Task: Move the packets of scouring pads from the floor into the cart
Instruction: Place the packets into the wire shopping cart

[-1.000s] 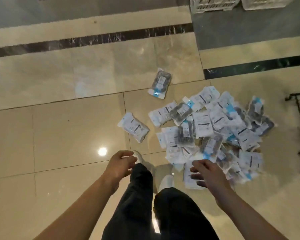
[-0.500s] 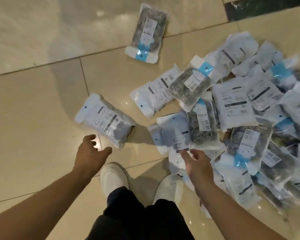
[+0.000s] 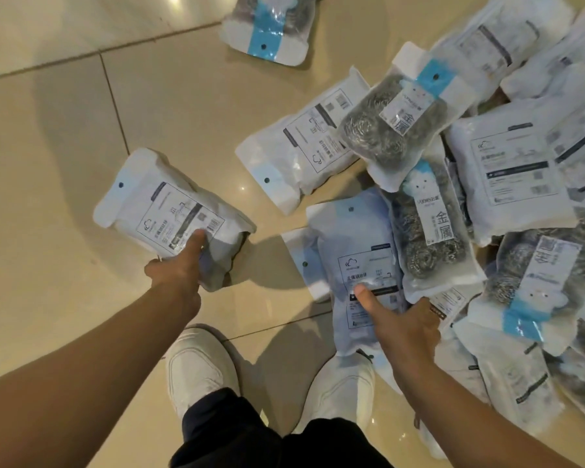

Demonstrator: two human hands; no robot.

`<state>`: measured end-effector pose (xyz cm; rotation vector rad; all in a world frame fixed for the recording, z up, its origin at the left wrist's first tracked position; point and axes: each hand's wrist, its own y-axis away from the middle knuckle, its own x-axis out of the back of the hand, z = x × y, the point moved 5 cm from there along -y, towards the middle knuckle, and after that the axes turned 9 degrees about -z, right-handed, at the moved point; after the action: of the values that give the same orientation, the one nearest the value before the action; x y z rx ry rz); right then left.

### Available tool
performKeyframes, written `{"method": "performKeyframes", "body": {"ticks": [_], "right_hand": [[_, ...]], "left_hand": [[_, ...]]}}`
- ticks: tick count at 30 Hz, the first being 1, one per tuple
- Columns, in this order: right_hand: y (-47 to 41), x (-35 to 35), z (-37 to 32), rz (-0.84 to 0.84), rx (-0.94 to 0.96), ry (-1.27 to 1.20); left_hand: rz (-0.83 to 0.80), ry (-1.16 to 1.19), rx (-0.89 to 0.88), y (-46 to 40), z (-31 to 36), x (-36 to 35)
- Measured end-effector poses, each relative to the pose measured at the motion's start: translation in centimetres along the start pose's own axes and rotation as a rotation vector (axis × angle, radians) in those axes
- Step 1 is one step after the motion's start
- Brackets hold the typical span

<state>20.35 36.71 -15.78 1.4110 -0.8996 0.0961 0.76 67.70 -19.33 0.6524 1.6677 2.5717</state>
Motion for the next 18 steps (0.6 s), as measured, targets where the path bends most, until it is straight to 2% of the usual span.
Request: {"method": "performKeyframes", "body": {"ticks": [3, 10, 14, 18], "right_hand": [[-0.2, -0.1, 0.1, -0.006, 0.035, 0.045], [1.4, -1.9, -0.5, -0.2, 0.021, -0.275], [5.9, -2.9, -1.9, -0.287, 0.041, -0.376], [13.3, 0.1, -2.9, -0.321, 0.092, -0.429]], "left_hand": [[-0.011, 0.013, 0.009, -0.2, 0.3, -0.7], [-0.234, 0.041, 0.021, 2.0, -0.5, -0.5], [-0.269, -0.072, 0.044, 6.1, -1.4, 2.2], [-0.329, -0.138, 0.03, 13.3, -0.1, 4.7]]}}
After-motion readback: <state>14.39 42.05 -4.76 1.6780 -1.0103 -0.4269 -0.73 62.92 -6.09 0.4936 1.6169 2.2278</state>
